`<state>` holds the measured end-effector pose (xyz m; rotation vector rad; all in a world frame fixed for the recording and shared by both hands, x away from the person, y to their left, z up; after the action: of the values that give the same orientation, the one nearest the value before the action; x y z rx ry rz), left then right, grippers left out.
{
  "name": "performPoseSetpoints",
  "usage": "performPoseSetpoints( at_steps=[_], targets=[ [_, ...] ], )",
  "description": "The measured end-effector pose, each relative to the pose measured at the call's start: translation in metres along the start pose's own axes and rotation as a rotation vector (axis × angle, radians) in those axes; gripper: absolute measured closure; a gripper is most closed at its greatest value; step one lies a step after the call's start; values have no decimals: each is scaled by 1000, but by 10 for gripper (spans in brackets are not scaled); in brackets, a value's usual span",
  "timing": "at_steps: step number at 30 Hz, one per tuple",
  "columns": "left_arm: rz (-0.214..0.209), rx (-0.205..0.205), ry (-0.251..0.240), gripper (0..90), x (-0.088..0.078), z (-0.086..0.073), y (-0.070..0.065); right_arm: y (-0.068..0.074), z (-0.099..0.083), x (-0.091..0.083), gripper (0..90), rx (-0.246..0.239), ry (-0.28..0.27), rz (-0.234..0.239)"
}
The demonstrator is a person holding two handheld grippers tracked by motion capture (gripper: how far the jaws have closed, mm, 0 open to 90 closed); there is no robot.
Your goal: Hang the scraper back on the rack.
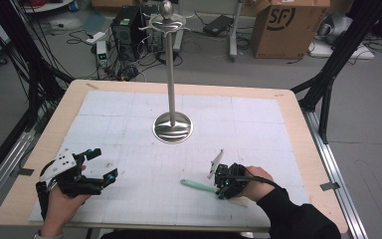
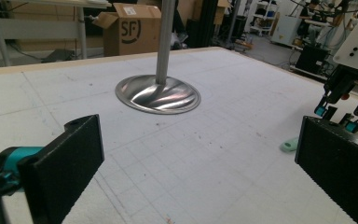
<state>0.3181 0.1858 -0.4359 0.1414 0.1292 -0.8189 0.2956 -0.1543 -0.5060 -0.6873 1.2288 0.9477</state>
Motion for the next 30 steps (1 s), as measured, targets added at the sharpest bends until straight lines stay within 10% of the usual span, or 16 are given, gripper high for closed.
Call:
performPoseSetpoints(
  at_steps=[16,30],
  targets=[
    [-5,2,8,17,2,-2,-2,2,1,0,805,14,19,-16],
    [-3,2,10,17,2,-2,-1,-7,-4,-21,804,133,-185,77]
  ],
)
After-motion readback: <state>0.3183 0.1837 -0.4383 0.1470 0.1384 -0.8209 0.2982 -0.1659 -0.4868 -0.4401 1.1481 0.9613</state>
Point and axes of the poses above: each handheld gripper's, and its own axes: x roughly forward along the jaws, z roughly out of its top, y roughly to its left, the point moved 10 cm from there along x, roughly forward along the jaws, and after that the axes turned 13 degrees about x, right-handed, at the moved point
